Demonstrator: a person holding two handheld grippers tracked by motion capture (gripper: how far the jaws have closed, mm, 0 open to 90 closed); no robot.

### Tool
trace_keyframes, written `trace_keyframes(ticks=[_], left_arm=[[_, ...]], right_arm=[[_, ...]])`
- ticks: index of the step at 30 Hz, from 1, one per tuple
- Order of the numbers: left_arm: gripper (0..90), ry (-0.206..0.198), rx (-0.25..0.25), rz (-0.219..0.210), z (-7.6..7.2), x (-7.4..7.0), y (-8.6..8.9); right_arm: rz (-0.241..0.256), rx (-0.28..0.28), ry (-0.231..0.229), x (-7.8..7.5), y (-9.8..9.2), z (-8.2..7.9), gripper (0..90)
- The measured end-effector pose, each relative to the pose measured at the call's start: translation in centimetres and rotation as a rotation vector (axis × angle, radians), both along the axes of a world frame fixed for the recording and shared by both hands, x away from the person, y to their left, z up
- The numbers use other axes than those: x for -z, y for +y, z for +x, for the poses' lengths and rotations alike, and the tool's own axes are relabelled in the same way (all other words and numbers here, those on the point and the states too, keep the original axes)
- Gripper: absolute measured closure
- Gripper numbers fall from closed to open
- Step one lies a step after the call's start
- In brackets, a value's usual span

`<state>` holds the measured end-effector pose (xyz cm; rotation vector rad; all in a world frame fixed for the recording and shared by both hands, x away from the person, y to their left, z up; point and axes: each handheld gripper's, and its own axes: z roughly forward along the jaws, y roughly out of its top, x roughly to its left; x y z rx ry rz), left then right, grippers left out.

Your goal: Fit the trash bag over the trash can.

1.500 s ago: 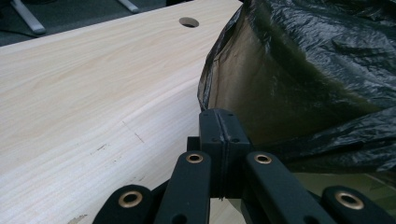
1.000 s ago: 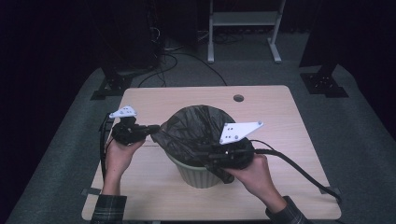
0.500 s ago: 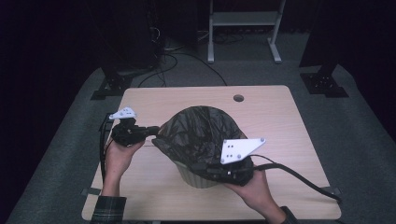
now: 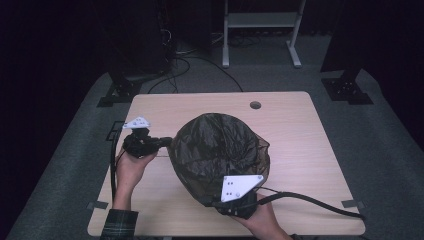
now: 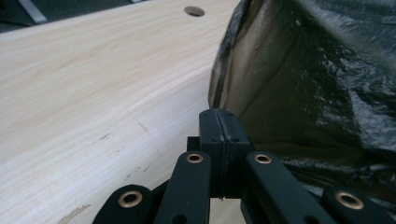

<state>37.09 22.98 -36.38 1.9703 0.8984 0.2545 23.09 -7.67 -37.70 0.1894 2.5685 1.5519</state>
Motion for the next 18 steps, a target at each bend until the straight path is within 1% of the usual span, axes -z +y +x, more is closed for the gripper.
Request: trace_keyframes(ticks=[1,2,3,4,6,7,9,11,12,13,14,16,18], left_arm=[[90.0,0.004,-0.004,0.004,0.1,0.3,-0.1],[90.0,0.004,-0.004,0.004,0.1,0.3,-0.1],[90.0,0.018,-0.009,0.015,0.5,1.0,-0.3],[90.0,0.023,-0.013,0.022,0.7,1.4,-0.4],[90.0,0.035,-0.013,0.038,1.1,2.1,-0.6],[90.0,0.043,-0.015,0.054,1.2,2.4,-0.7],[90.0,0.060,-0.015,0.071,1.5,3.1,-1.0],[90.0,0.071,-0.014,0.089,1.7,3.8,-1.2],[90.0,0.075,-0.015,0.085,1.7,4.0,-1.3],[90.0,0.075,-0.013,0.074,1.7,4.1,-1.2],[90.0,0.075,-0.013,0.074,1.7,4.1,-1.2],[90.0,0.071,-0.013,0.070,1.7,4.0,-1.2],[90.0,0.065,-0.017,0.072,1.6,3.8,-1.1]], right_arm=[[-0.009,0.001,0.001,0.4,0.1,0.0,90.0],[-0.009,0.001,0.001,0.4,0.1,0.0,90.0],[-0.027,0.003,-0.009,1.1,0.4,-0.2,90.0],[-0.038,0.001,-0.014,1.4,0.5,-0.3,90.0],[-0.057,-0.005,-0.011,2.0,0.8,-0.3,90.0],[-0.071,-0.007,-0.010,2.3,0.9,-0.3,90.0],[-0.073,-0.006,0.013,3.0,0.8,-0.2,89.9],[-0.084,0.001,0.022,3.4,0.6,0.0,89.5],[-0.078,0.003,0.025,3.5,0.3,0.0,84.7],[-0.067,0.005,0.034,3.4,0.0,0.0,79.7],[-0.060,0.009,0.040,3.1,-0.3,-0.1,78.4],[-0.042,0.009,0.028,2.2,-1.0,-0.5,73.9],[-0.014,0.008,0.014,0.8,-1.8,-0.8,72.6]])
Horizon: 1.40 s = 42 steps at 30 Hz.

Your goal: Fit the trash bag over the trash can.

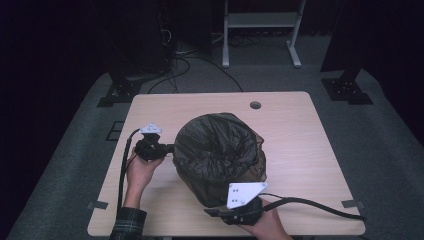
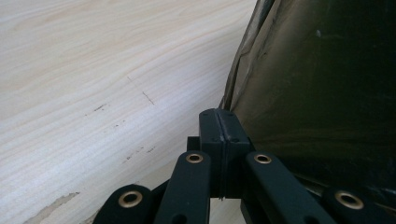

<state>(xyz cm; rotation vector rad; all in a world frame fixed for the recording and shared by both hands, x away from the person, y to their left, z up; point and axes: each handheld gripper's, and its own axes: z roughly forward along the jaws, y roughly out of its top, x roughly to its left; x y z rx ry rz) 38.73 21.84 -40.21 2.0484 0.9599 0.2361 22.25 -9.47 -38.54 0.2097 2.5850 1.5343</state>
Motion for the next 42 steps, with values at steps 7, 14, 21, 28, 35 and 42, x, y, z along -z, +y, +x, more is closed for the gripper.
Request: trace_keyframes(ticks=[7,14,21,28,35,42], left_arm=[[90.0,-0.006,-0.009,-0.001,0.2,-0.3,0.3],[90.0,-0.007,-0.011,-0.002,0.4,-0.3,0.4],[90.0,-0.014,-0.011,0.022,0.7,-0.6,0.2],[90.0,0.020,0.010,0.082,1.3,1.2,-0.6],[90.0,0.034,0.005,0.086,1.5,2.1,-0.8],[90.0,0.033,0.005,0.082,1.5,2.0,-0.8]], right_arm=[[0.122,0.034,-0.053,-5.3,-3.5,0.1,70.4],[0.178,0.228,-0.091,-9.2,-7.3,4.8,65.1],[0.185,0.372,-0.012,-9.5,-9.5,11.8,58.7],[0.172,0.424,0.039,-7.6,-10.1,14.8,57.6],[0.150,0.461,0.043,-6.3,-11.9,15.6,55.3],[0.105,0.472,0.094,-4.3,-13.4,17.0,46.8]])
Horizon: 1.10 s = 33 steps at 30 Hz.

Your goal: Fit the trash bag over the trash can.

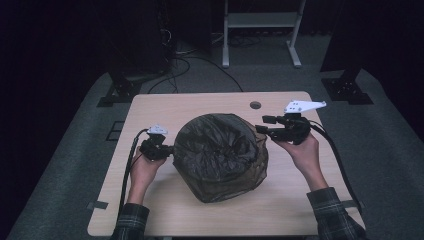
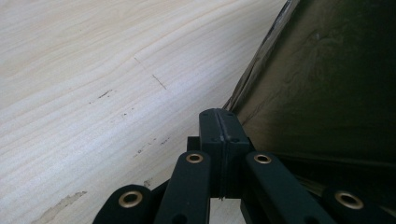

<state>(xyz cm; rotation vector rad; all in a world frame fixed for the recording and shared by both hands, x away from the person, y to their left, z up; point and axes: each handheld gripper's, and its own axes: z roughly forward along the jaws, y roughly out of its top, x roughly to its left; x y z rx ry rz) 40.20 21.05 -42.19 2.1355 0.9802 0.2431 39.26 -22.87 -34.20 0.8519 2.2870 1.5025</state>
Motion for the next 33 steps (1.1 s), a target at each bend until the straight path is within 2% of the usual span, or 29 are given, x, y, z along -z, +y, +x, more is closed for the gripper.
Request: trace_keyframes(ticks=[4,5,9,10,14,15,17,18,19,20,21,22,24,25,26,27,28,30,31,32,33], left_arm=[[90.0,0.000,0.002,0.000,0.0,0.0,0.0],[90.0,0.000,0.004,-0.002,0.1,-0.1,-0.1],[90.0,-0.006,0.004,0.002,0.1,-0.2,-0.2],[90.0,-0.004,-0.001,0.002,0.1,-0.1,-0.2],[90.0,-0.003,-0.009,0.018,0.4,0.2,-0.1],[90.0,-0.002,-0.022,0.050,0.7,0.7,-0.3],[90.0,0.006,-0.026,0.074,1.0,1.3,-0.5],[90.0,0.006,-0.026,0.074,1.0,1.3,-0.5],[90.0,0.019,-0.028,0.104,1.2,1.9,-0.7],[90.0,0.019,-0.028,0.104,1.2,1.9,-0.7],[90.0,0.033,-0.026,0.122,1.4,2.6,-0.9],[90.0,0.033,-0.026,0.122,1.4,2.6,-0.9],[90.0,0.059,-0.019,0.144,1.4,3.6,-1.0],[90.0,0.056,-0.018,0.122,1.4,3.8,-0.9],[90.0,0.056,-0.018,0.122,1.4,3.8,-0.9],[90.0,0.056,-0.020,0.119,1.3,3.9,-0.9],[90.0,0.053,-0.020,0.130,1.2,3.8,-0.9],[90.0,0.047,-0.015,0.102,1.1,3.5,-0.8],[89.9,0.037,-0.016,0.083,1.0,3.3,-0.7],[88.5,0.037,-0.016,0.083,1.0,3.3,-0.7],[84.5,0.026,-0.021,0.068,0.9,3.0,-0.6]], right_arm=[[0.002,-0.014,0.036,1.1,-0.4,0.6,45.1],[0.007,-0.022,0.045,1.7,-0.3,0.8,49.8],[-0.009,-0.052,0.045,2.4,0.4,1.1,85.6],[-0.009,-0.054,0.045,2.5,0.6,1.2,89.8],[-0.034,-0.017,0.053,3.1,0.7,1.7,90.0],[-0.064,0.025,0.066,3.8,0.8,2.2,90.0],[-0.095,0.060,0.078,4.9,0.9,2.8,90.0],[-0.095,0.060,0.078,4.9,0.9,2.8,90.0],[-0.121,0.087,0.095,6.1,1.0,3.3,90.0],[-0.121,0.087,0.095,6.1,1.0,3.3,90.0],[-0.138,0.104,0.116,7.3,1.1,3.7,90.0],[-0.147,0.113,0.121,7.9,1.2,3.8,90.0],[-0.157,0.111,0.147,9.0,1.3,3.9,90.0],[-0.176,0.114,0.153,9.5,1.3,3.9,90.0],[-0.176,0.114,0.153,9.5,1.3,3.9,90.0],[-0.175,0.114,0.166,10.1,1.3,3.8,90.0],[-0.171,0.116,0.164,10.2,1.2,3.8,90.0],[-0.159,0.116,0.166,10.1,1.0,3.8,89.7],[-0.155,0.121,0.153,9.9,1.0,3.7,84.4],[-0.155,0.121,0.153,9.9,1.0,3.7,84.4],[-0.122,0.124,0.142,9.2,0.7,3.5,73.3]])
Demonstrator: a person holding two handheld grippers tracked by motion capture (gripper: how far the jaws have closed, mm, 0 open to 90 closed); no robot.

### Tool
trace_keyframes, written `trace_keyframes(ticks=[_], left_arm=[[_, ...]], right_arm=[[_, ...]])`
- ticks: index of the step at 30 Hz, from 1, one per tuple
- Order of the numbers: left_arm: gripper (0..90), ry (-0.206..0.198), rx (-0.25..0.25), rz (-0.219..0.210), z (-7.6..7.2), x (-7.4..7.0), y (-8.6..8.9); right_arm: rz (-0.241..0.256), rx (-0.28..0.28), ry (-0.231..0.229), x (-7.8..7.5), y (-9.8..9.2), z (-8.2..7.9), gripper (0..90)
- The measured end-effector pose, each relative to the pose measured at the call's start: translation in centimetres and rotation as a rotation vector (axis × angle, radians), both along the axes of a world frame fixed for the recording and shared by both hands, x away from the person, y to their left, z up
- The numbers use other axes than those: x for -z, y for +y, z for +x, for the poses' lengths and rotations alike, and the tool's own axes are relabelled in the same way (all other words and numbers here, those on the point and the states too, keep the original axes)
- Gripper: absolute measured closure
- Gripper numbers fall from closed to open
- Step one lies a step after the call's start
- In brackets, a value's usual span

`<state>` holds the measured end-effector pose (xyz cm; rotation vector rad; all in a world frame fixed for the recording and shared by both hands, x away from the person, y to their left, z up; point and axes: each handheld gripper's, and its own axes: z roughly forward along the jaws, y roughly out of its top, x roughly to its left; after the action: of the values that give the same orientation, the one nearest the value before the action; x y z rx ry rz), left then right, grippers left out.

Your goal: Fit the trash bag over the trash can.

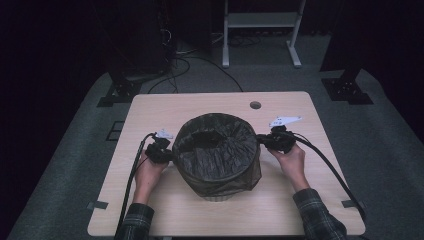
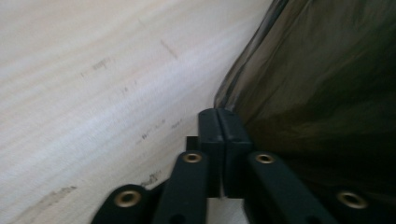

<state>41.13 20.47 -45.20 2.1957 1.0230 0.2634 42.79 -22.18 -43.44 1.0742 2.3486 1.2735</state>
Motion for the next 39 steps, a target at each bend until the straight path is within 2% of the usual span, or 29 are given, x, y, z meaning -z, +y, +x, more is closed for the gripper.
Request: trace_keyframes(ticks=[1,3,4,5,6,8,10,11,13,16,17,18,19,21,22,24,28,29,30,33,36,39], left_arm=[[82.2,-0.020,-0.004,-0.033,-0.2,-0.5,0.2],[74.6,-0.028,-0.005,-0.043,-0.3,-0.8,0.4],[67.8,-0.050,-0.008,-0.061,-0.6,-1.4,0.7],[62.1,-0.050,-0.008,-0.061,-0.6,-1.4,0.7],[54.7,-0.077,-0.015,-0.071,-0.9,-2.0,1.0],[39.7,-0.101,-0.017,-0.086,-1.3,-2.6,1.4],[29.0,-0.132,-0.017,-0.089,-1.8,-3.2,1.9],[23.8,-0.132,-0.017,-0.089,-1.8,-3.2,1.9],[15.6,-0.165,0.007,-0.089,-2.8,-3.6,2.7],[6.7,-0.164,0.045,-0.101,-3.8,-3.4,3.6],[3.8,-0.164,0.045,-0.101,-3.8,-3.4,3.6],[1.7,-0.160,0.072,-0.106,-4.5,-3.2,4.0],[0.9,-0.162,0.096,-0.110,-5.0,-3.0,4.3],[0.0,-0.156,0.108,-0.112,-5.4,-2.9,4.5],[0.0,-0.155,0.137,-0.102,-6.2,-2.7,4.7],[0.0,-0.144,0.155,-0.081,-7.0,-2.4,4.9],[0.0,-0.140,0.216,-0.067,-8.6,-1.5,5.2],[0.0,-0.140,0.216,-0.067,-8.6,-1.5,5.2],[0.0,-0.128,0.238,-0.054,-9.1,-1.0,5.1],[0.0,-0.123,0.261,-0.008,-9.9,-0.1,5.0],[0.0,-0.131,0.275,-0.023,-10.4,0.8,5.1],[0.0,-0.128,0.288,-0.020,-10.5,1.3,5.1]], right_arm=[[0.008,0.003,-0.010,-0.3,-0.2,-0.1,70.4],[0.013,0.007,-0.024,-0.6,-0.3,-0.2,67.0],[0.023,0.009,-0.039,-1.2,-0.6,-0.5,60.5],[0.026,0.010,-0.046,-1.4,-0.8,-0.6,56.8],[0.030,0.009,-0.055,-1.7,-0.9,-0.7,53.1],[0.043,0.010,-0.067,-2.3,-1.2,-1.1,46.1],[0.057,0.007,-0.088,-3.0,-1.5,-1.4,37.8],[0.057,0.007,-0.088,-3.0,-1.5,-1.4,37.8],[0.084,0.007,-0.118,-4.1,-2.0,-2.0,27.0],[0.109,-0.010,-0.124,-5.4,-2.4,-2.5,15.9],[0.109,-0.010,-0.124,-5.4,-2.4,-2.5,15.9],[0.117,-0.043,-0.138,-6.4,-2.6,-2.9,12.7],[0.124,-0.054,-0.141,-6.8,-2.6,-3.1,12.7],[0.131,-0.071,-0.167,-7.8,-2.7,-3.6,12.0],[0.131,-0.077,-0.174,-8.3,-2.8,-3.8,10.0],[0.137,-0.101,-0.182,-9.1,-2.8,-4.2,10.0],[0.154,-0.175,-0.219,-11.0,-2.3,-5.0,10.0],[0.154,-0.175,-0.219,-11.0,-2.3,-5.0,10.0],[0.150,-0.203,-0.232,-11.9,-1.8,-5.5,10.0],[0.143,-0.247,-0.250,-13.3,-1.0,-6.2,10.0],[0.109,-0.288,-0.261,-14.5,0.0,-6.8,10.0],[0.102,-0.320,-0.258,-15.2,0.6,-7.1,10.0]])
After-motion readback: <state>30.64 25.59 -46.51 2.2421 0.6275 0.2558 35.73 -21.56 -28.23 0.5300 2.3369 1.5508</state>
